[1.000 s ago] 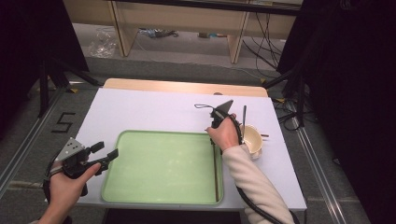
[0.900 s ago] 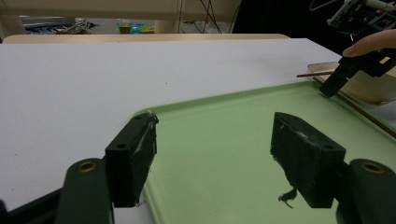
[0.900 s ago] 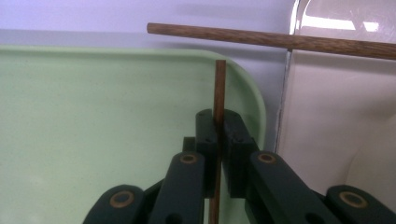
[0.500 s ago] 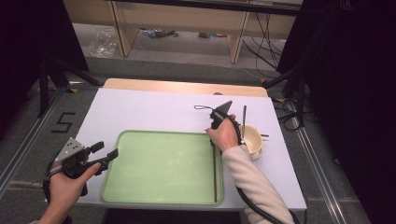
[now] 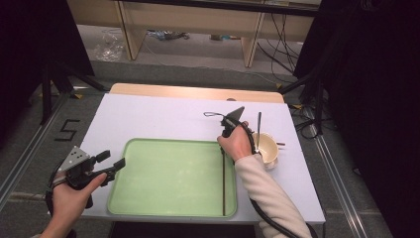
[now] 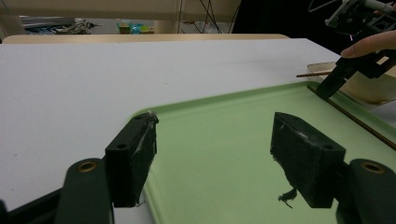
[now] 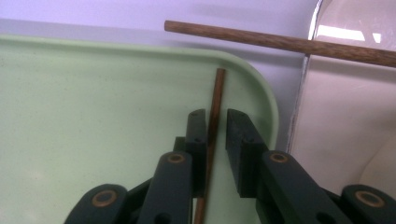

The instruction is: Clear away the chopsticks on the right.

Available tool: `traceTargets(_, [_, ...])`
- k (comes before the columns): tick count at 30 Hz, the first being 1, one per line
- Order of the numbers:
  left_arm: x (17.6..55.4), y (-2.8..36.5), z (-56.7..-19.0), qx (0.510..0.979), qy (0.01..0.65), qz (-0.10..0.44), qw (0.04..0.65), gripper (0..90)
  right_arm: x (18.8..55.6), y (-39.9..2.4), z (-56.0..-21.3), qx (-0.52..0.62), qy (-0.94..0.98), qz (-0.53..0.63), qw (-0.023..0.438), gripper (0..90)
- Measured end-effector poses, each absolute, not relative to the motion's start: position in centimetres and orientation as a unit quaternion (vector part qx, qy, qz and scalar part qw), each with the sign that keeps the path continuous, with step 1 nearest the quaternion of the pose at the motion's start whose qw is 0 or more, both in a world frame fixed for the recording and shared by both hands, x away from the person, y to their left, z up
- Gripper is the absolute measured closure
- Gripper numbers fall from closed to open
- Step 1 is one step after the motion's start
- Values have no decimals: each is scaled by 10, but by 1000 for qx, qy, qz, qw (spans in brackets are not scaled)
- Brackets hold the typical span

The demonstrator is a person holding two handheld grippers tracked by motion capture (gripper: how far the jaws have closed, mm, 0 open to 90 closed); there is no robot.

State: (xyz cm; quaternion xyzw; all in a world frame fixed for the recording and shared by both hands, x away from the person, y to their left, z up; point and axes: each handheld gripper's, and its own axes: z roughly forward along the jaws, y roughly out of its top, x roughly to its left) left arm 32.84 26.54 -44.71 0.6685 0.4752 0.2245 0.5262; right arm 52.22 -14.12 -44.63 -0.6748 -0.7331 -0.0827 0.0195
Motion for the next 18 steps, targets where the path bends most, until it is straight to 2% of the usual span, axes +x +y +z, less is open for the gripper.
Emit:
traceTargets(2, [328, 265, -447, 667, 478, 223, 527, 313, 522, -139, -444, -688, -721, -79, 29, 790])
traceTargets(12, [329, 266, -447, 671, 472, 227, 525, 313, 522, -141, -434, -673, -734, -93, 16, 767])
traceTargets(14, [329, 266, -447, 671, 472, 226, 526, 313, 522, -142, -426, -637, -763, -110, -7, 735])
traceTargets(16, [329, 266, -447, 672, 471, 225, 525, 313, 524, -144, -418, -545, -827, -136, -33, 690])
traceTargets(18, [329, 266, -448, 671, 470, 225, 527, 313, 524, -143, -414, -419, -889, -144, -120, 624])
